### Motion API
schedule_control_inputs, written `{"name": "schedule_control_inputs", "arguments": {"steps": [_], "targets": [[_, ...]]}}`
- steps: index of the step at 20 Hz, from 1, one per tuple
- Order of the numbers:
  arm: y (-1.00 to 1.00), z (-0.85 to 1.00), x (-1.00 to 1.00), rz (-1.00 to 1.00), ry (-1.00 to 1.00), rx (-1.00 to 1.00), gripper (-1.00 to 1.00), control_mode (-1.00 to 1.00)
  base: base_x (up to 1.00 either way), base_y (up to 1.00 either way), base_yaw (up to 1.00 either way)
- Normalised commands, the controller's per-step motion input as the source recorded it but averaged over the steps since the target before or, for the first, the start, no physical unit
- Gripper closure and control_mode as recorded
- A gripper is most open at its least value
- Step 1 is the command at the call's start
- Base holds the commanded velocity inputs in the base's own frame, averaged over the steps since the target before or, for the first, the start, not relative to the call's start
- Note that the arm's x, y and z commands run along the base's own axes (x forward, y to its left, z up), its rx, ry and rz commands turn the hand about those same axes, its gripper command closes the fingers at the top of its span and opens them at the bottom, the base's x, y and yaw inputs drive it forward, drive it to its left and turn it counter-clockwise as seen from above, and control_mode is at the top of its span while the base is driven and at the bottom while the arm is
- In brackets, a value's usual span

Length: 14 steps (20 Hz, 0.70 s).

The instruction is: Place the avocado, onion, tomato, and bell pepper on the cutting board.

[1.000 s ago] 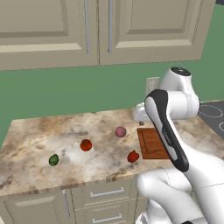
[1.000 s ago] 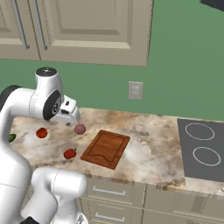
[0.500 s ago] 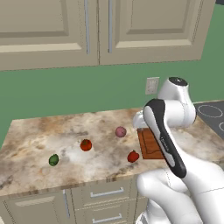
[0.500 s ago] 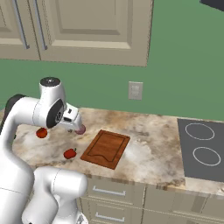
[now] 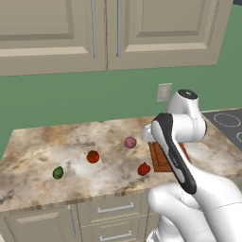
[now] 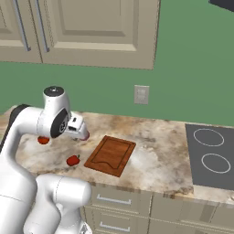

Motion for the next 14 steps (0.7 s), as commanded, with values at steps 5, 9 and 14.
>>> {"name": "schedule_control_inputs", "arguments": {"steps": [5,9,14], "targets": [[0.00,-0.23,0.07,0.00,0.00,-0.01,-1.00,-1.00,0.00,0.00,0.00],[0.00,-0.25,0.06,0.00,0.00,0.00,-1.00,-1.00,0.00,0.00,0.00],[0.07,-0.23,0.08,0.00,0.01,0.00,-1.00,-1.00,0.00,0.00,0.00]]}}
